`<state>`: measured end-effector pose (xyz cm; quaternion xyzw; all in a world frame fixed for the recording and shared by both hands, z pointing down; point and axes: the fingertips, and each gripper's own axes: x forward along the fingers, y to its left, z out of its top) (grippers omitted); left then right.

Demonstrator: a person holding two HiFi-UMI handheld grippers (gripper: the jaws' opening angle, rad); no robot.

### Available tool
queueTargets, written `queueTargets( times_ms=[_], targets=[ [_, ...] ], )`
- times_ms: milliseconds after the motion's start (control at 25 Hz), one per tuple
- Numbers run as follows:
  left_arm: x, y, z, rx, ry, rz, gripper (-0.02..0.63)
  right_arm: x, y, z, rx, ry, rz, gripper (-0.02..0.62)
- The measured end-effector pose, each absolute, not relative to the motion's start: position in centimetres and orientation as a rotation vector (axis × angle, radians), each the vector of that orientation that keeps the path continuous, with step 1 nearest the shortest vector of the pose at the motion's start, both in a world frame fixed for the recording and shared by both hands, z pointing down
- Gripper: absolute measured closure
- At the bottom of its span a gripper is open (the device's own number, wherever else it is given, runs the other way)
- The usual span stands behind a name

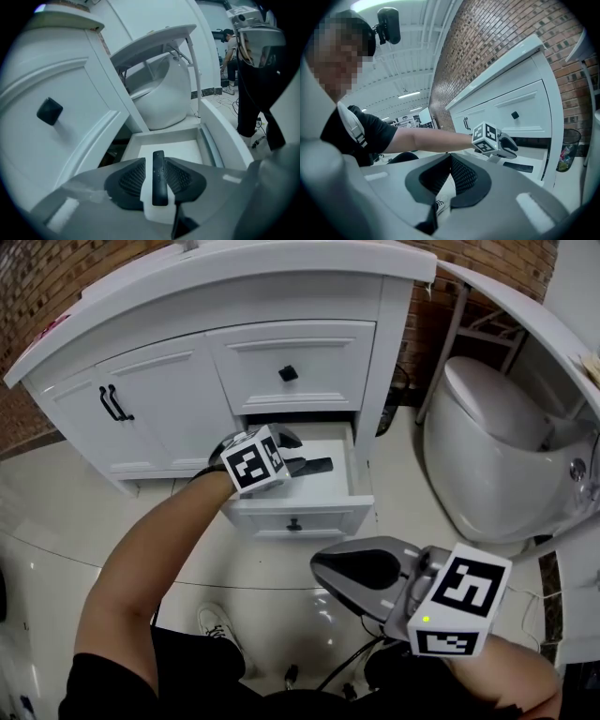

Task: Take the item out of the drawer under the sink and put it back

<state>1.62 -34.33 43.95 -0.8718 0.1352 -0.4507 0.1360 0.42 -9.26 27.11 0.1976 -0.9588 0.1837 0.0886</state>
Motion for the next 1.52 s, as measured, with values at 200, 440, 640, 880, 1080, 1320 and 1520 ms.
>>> queueTargets(
  times_ms=[200, 440, 640, 880, 1080, 1320, 1520],
  targets=[
    [2.0, -36.4, 46.5, -2.526, 0.358, -1.399, 0.423, 0.5, -9.5, 27.5, 0.573, -2.843, 0.569, 0.589],
    [2.4, -37.4, 49.1, -2.549, 0.297, -1.464, 0.407, 0.5, -9.7, 27.7, 0.549, -2.843, 0.591, 0.589],
    [2.6, -37.4, 50.9, -2.579, 0.243, -1.511, 0.354, 0.5, -10.0, 27.8, 0.546, -2.844, 0.611, 0.588],
    [3.0, -37.6, 51.7, -2.587, 0.212, -1.543, 0.354, 0.7, -10.4, 27.8, 0.550, -2.843, 0.623, 0.588],
    [2.7, -36.7, 52.9, -2.613, 0.157, -1.634, 0.360, 0.7, -10.4, 27.6, 0.537, -2.850, 0.621, 0.588],
    [2.8, -35.8, 53.2, -2.710, 0.105, -1.664, 0.416, 0.7, -10.4, 27.5, 0.534, -2.857, 0.627, 0.588],
    [2.8, -35.7, 53.2, -2.722, 0.113, -1.667, 0.431, 0.9, -10.6, 27.4, 0.542, -2.857, 0.627, 0.588]
  ],
)
